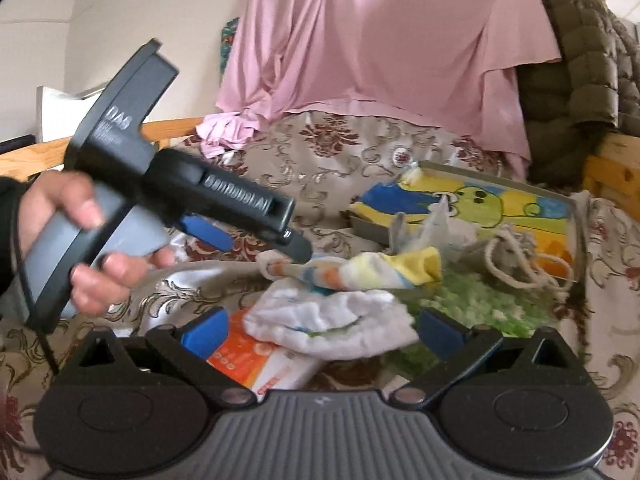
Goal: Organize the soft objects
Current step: 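Move both tools toward the striped cloth and white towel pile, then grasp the striped cloth with the left gripper while the right gripper grasps the white towel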
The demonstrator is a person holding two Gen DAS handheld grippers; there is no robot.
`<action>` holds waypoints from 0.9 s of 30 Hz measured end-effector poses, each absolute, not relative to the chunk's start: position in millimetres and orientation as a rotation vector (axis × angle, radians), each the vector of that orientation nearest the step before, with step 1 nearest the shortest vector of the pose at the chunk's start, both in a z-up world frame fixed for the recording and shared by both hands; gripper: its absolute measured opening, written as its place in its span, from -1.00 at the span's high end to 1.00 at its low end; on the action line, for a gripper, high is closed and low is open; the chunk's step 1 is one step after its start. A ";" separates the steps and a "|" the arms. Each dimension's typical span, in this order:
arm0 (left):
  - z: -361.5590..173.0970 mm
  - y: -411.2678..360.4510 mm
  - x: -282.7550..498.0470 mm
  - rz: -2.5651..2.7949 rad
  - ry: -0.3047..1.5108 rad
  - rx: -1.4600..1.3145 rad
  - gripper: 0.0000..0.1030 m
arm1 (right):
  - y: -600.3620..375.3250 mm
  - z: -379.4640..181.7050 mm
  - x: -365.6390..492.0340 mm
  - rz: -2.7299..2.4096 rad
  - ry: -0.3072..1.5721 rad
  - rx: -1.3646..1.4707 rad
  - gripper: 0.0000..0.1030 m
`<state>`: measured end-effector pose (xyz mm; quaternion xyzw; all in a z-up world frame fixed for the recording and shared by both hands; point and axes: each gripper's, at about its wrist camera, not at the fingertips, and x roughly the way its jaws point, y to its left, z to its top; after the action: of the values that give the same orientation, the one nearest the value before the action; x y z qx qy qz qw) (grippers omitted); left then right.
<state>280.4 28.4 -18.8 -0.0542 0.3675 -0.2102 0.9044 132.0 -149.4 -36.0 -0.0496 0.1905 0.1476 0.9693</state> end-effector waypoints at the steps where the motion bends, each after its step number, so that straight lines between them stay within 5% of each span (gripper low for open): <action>1: -19.0 31.7 282.8 -0.440 0.763 -0.145 -0.95 | -148.1 -37.2 132.9 0.300 0.389 -0.104 -0.99; 8: -33.3 36.6 300.0 -0.523 0.839 -0.275 -0.89 | -138.1 -44.4 148.9 0.297 0.414 -0.124 -0.99; 16: -37.6 35.5 322.3 -0.577 0.873 -0.380 -0.45 | -122.3 -42.7 187.6 0.302 0.505 -0.171 -0.99; 25: -52.6 23.8 341.2 -0.612 0.936 -0.388 -0.57 | -118.6 -49.8 205.6 0.275 0.562 -0.142 -0.98; 27: -53.0 17.9 339.0 -0.604 0.915 -0.340 -0.42 | -116.1 -51.4 204.2 0.247 0.552 -0.167 -0.98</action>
<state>339.0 17.9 -53.0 -0.1609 0.4329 -0.2859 0.8396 204.2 -116.1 -51.4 -0.0821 0.2715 0.1213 0.9512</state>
